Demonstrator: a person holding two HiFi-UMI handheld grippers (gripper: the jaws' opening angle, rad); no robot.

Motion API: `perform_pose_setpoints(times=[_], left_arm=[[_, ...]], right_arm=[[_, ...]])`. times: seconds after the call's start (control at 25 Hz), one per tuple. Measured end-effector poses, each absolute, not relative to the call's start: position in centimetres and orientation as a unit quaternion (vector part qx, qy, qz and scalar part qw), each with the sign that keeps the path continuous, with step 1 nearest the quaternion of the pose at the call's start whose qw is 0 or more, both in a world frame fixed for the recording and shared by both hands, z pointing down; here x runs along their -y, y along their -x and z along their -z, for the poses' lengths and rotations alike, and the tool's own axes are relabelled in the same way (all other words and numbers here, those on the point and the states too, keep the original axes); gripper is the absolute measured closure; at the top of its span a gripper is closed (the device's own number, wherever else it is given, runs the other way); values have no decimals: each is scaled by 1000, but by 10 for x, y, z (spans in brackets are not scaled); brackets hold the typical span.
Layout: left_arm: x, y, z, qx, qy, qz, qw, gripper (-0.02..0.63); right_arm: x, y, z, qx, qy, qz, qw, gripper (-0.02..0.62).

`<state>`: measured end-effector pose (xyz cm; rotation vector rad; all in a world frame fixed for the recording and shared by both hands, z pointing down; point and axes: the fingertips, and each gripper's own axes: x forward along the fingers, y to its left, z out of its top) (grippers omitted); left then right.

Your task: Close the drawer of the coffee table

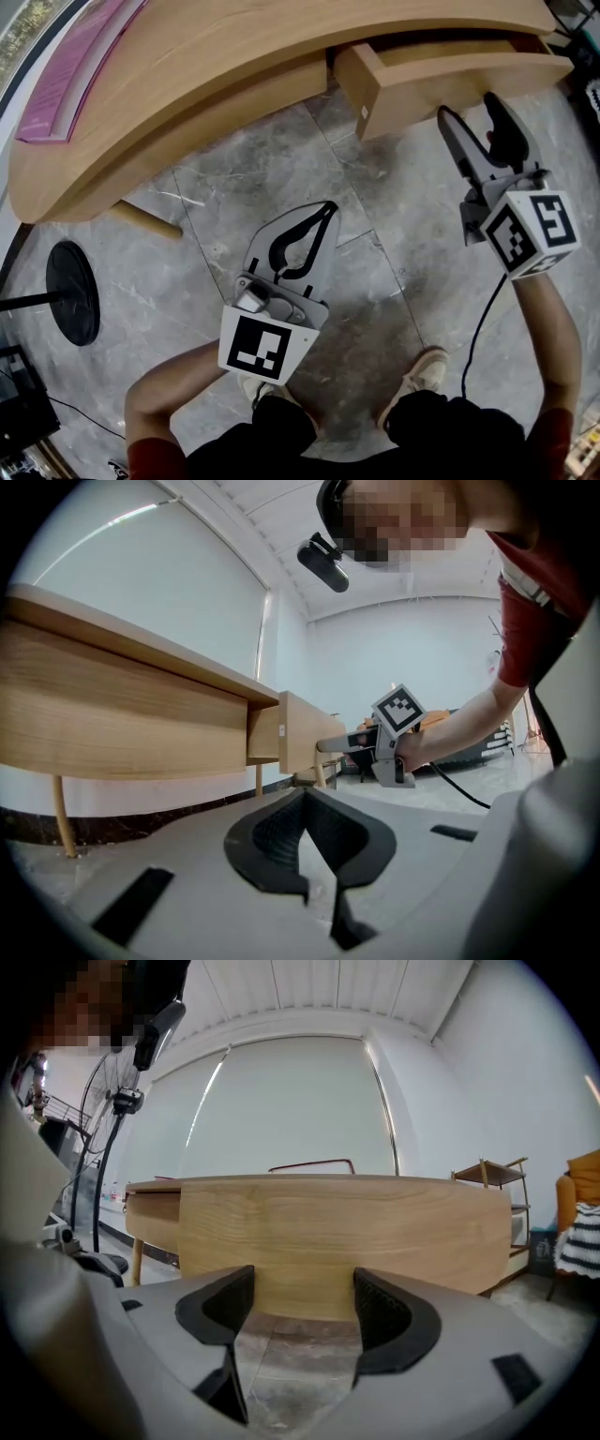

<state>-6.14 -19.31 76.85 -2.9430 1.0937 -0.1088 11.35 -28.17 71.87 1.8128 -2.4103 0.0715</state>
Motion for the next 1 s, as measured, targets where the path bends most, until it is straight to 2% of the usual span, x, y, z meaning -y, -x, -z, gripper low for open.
perform_pose_setpoints(times=[0.44, 1.0], left_arm=[[197, 70, -766, -355, 934, 31, -4, 600], [200, 77, -776, -361, 931, 43, -9, 600]], right_arm=[[329, -103, -721, 791, -607, 4, 78, 278], [358, -95, -722, 789, -612, 15, 54, 278]])
